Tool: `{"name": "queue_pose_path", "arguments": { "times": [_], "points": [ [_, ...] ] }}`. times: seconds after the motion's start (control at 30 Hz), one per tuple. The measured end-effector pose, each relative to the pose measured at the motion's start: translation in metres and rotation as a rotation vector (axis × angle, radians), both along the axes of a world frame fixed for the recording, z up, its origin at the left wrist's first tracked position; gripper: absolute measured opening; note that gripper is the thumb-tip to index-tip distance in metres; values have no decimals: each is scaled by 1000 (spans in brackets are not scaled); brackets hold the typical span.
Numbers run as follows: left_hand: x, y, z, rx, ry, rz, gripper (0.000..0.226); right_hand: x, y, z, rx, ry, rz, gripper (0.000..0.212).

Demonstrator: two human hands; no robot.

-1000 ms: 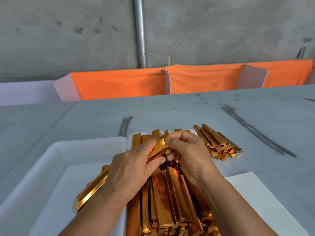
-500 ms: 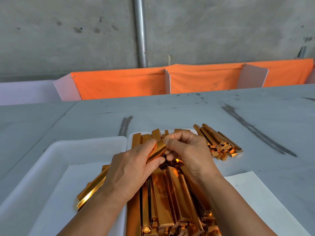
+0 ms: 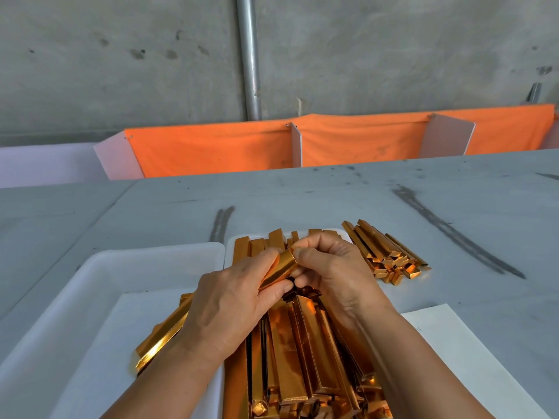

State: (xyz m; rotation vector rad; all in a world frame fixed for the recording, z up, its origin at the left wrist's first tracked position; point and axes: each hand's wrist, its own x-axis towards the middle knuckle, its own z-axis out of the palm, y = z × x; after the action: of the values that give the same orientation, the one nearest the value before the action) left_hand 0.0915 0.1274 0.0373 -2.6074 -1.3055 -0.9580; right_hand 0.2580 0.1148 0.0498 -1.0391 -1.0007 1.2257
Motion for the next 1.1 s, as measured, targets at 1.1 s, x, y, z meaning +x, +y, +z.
{"name": "queue_pose_path", "arguments": {
  "times": [1.1],
  "points": [
    [-3, 4, -6, -80, -46, 4, 70, 6, -2, -1, 6, -39, 39, 14]
  ]
}}
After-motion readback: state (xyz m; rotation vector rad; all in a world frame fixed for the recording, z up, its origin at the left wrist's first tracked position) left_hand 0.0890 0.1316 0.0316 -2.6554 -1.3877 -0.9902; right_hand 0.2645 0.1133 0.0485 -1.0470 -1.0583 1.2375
